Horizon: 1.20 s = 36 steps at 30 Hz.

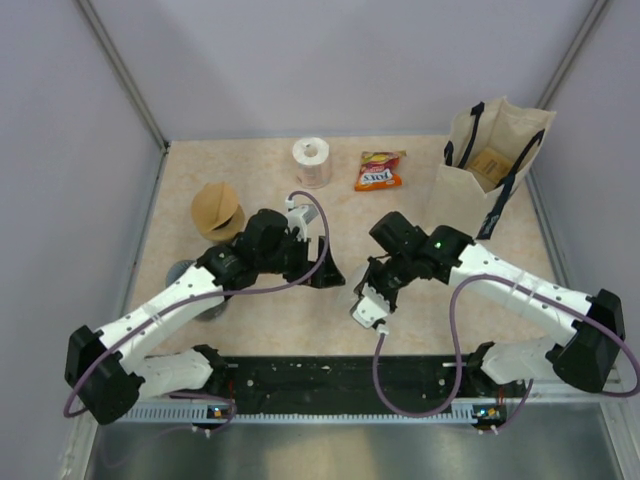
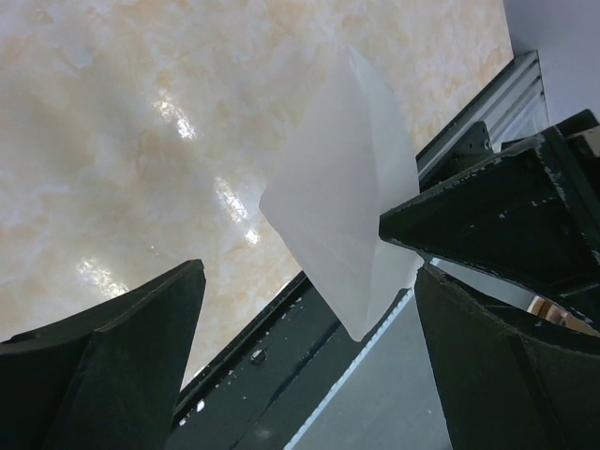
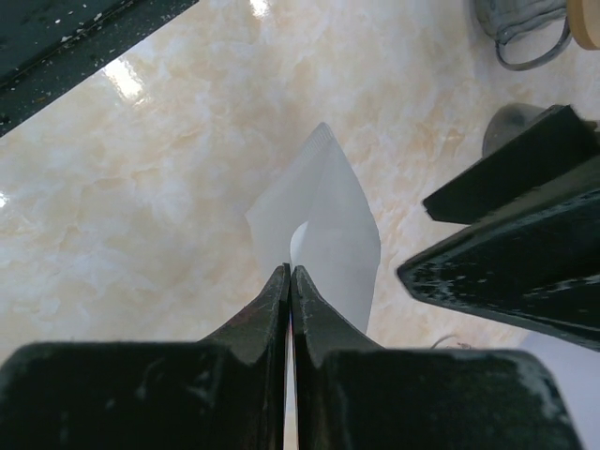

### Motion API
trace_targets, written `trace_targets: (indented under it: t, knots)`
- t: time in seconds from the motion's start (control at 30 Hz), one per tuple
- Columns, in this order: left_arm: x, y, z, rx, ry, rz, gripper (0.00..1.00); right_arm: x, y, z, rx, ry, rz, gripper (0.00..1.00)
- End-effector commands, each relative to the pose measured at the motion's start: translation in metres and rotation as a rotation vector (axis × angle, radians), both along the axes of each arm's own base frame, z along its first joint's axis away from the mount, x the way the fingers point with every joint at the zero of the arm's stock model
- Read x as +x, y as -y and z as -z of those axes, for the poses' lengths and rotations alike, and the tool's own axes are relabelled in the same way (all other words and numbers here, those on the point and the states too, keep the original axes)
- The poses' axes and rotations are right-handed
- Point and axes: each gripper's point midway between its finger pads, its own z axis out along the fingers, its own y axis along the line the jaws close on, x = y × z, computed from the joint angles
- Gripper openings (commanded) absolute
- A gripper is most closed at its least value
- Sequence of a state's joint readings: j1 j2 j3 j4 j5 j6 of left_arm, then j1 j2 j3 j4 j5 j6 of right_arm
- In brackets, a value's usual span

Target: Place the coffee filter in the dripper

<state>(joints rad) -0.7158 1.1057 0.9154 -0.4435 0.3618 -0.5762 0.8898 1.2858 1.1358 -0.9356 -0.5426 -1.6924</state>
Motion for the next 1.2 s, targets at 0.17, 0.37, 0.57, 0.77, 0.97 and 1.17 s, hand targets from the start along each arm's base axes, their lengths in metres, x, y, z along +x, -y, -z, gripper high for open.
trace_targets:
  t: [0.17,0.37,0.57,0.77,0.97,1.17]
  knots:
    - [-0.001,0.022,-0.017,-0.077,0.048,0.115,0.99,-0.003,-0.013,-0.016,0.013,-0.012,-0.040,0.00]
    - [0.004,0.013,0.007,0.055,0.021,0.076,0.99,-0.009,-0.017,-0.021,0.029,-0.012,-0.073,0.00]
    - [0.008,0.013,0.021,0.123,0.010,0.061,0.95,-0.013,-0.018,-0.022,0.031,-0.019,-0.090,0.00]
    - [0.020,0.006,0.024,0.165,0.025,-0.014,0.86,-0.018,-0.014,-0.017,0.006,-0.031,-0.102,0.00]
    - [0.022,0.013,0.017,0.134,0.042,0.005,0.84,-0.029,-0.020,-0.009,-0.002,-0.053,-0.155,0.00]
    - [0.009,0.025,0.023,0.117,-0.014,0.115,0.79,-0.021,-0.024,-0.007,-0.036,-0.037,-0.128,0.00]
